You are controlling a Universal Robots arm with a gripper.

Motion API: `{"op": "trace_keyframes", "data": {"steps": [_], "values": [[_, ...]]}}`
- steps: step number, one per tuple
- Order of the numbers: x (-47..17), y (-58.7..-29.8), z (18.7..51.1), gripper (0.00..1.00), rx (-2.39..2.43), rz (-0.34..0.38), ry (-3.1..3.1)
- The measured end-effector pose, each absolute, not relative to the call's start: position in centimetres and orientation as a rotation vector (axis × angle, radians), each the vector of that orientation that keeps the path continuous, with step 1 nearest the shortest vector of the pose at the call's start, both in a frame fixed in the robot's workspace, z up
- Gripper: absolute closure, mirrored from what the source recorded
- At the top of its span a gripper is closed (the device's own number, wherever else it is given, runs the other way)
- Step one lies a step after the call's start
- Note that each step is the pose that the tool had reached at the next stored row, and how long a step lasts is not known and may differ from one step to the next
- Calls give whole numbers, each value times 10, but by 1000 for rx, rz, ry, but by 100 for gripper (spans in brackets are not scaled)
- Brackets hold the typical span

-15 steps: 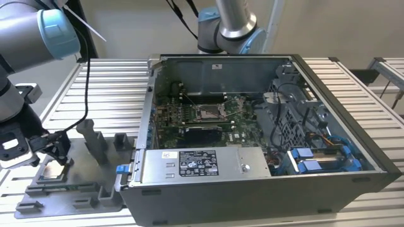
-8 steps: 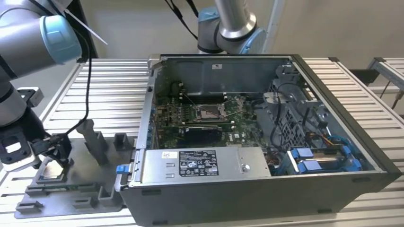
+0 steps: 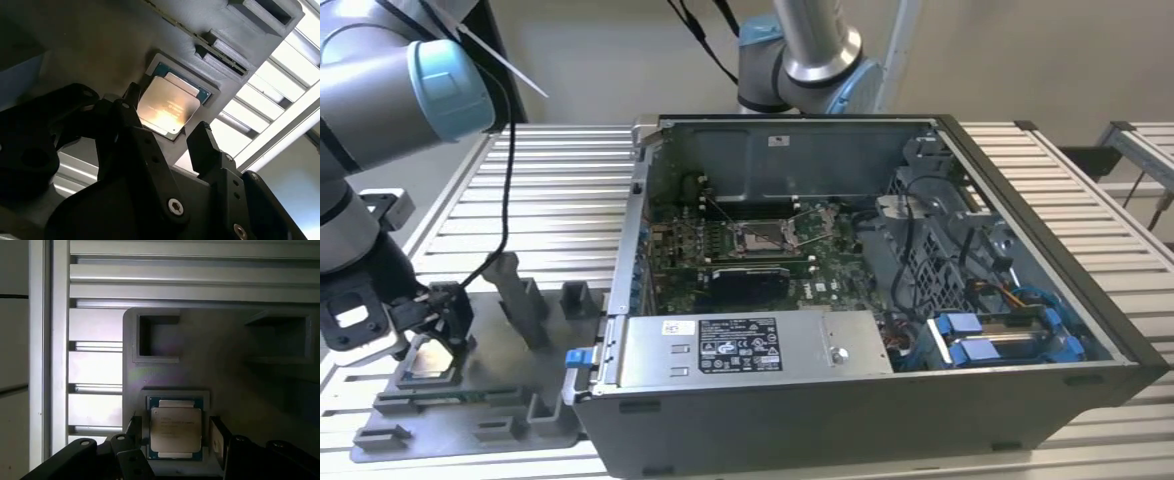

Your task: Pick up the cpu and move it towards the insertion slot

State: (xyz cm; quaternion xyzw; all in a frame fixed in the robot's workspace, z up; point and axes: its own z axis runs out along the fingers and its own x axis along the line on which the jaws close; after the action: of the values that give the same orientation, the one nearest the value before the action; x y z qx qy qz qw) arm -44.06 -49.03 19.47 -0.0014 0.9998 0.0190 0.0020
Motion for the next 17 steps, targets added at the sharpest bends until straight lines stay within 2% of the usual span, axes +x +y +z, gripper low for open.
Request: {"op": "trace_keyframes", "data": {"steps": [17], "values": [[-441,-493,189,0,-11,60,3137]]}}
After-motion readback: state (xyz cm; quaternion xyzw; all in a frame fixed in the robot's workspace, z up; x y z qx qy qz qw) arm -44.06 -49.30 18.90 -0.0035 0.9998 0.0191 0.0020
